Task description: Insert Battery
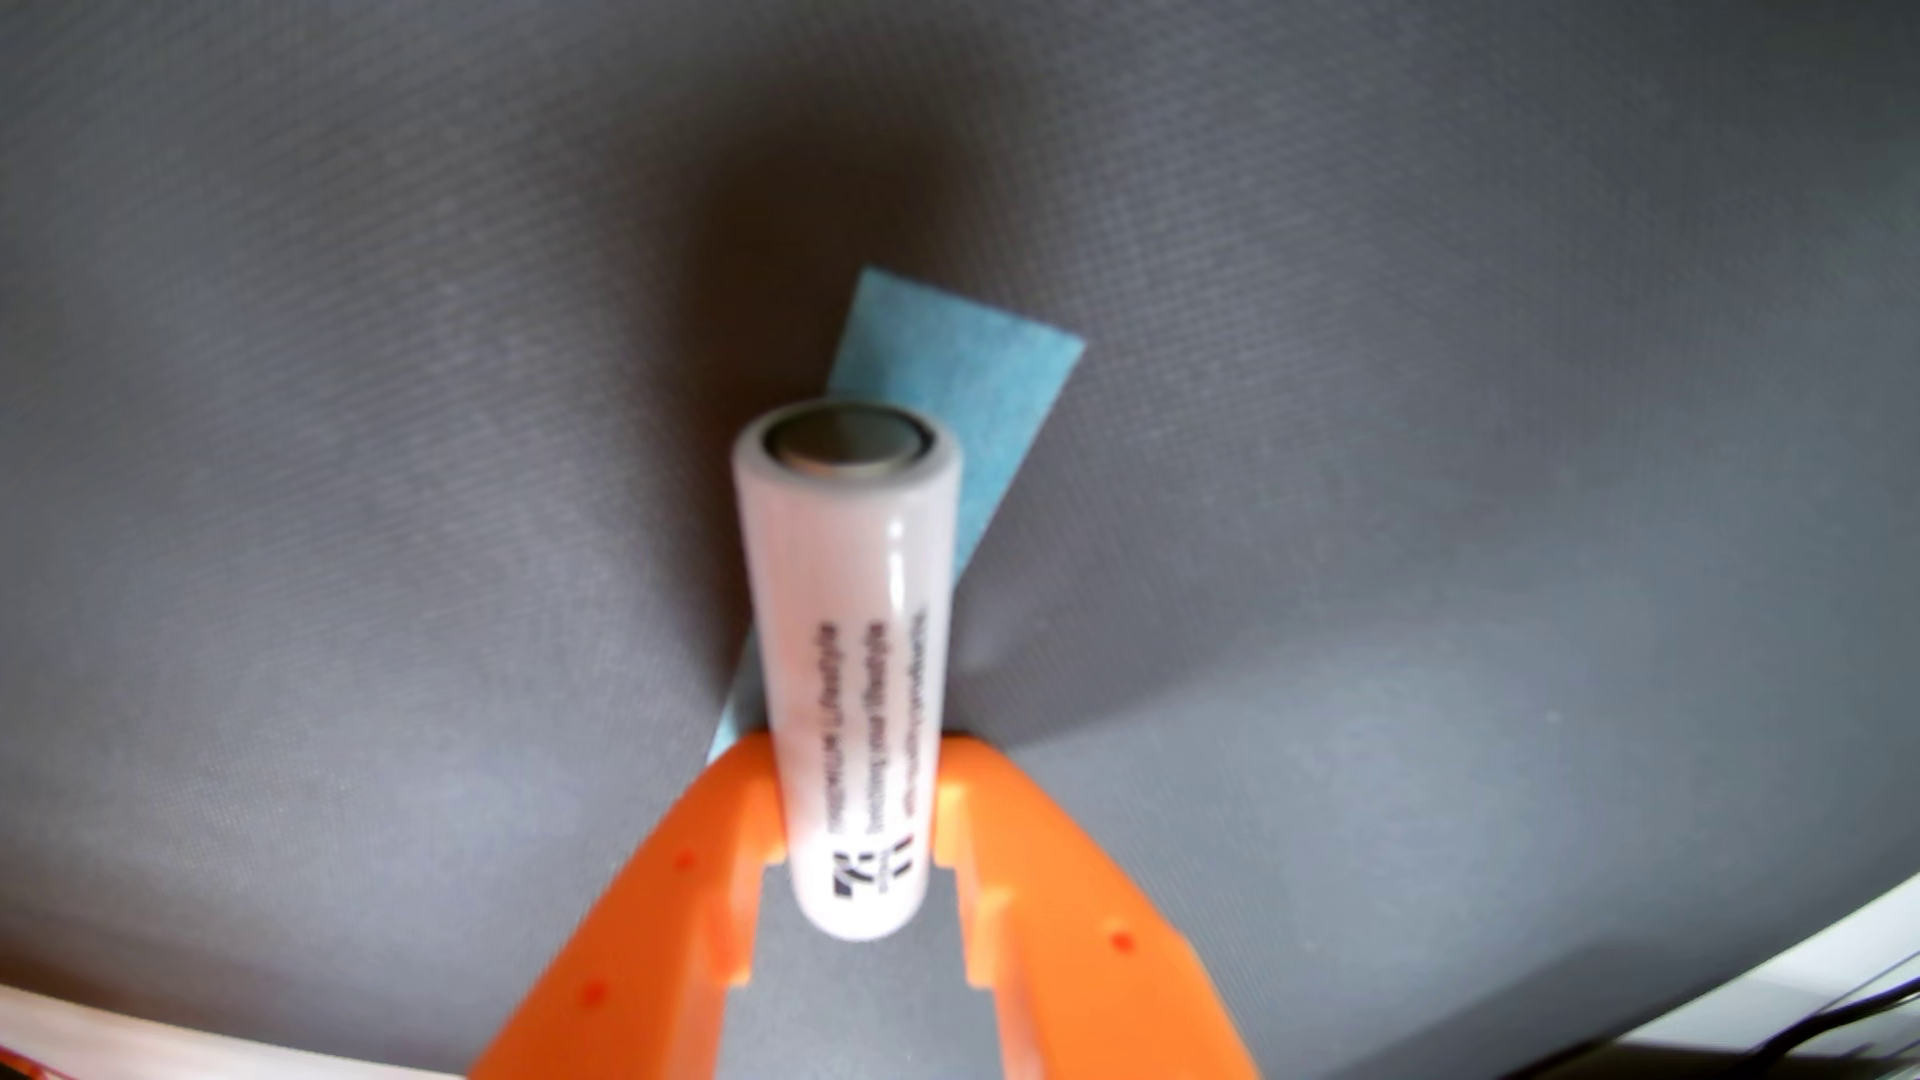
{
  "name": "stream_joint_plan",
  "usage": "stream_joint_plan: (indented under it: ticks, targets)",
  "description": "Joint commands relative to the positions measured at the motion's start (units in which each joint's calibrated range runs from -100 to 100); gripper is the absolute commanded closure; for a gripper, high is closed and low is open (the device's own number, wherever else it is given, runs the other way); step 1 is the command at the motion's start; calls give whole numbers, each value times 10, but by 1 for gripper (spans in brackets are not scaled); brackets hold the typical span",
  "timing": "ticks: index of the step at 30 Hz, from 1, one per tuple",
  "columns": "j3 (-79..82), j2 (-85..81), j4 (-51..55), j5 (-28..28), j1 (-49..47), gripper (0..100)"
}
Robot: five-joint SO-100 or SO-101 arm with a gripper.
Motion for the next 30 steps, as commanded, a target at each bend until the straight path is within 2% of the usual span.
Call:
stream_joint_plan:
  ticks: [1, 9, 15, 17, 24, 30]
  targets:
    - [-12, -15, 9, -12, -9, 98]
    - [2, -182, 84, -71, -78, 98]
    - [6, -259, 99, -189, -174, 98]
    - [9, -264, 99, -212, -198, 98]
    - [10, -261, 98, -219, -209, 98]
    - [10, -267, 99, -244, -259, 98]
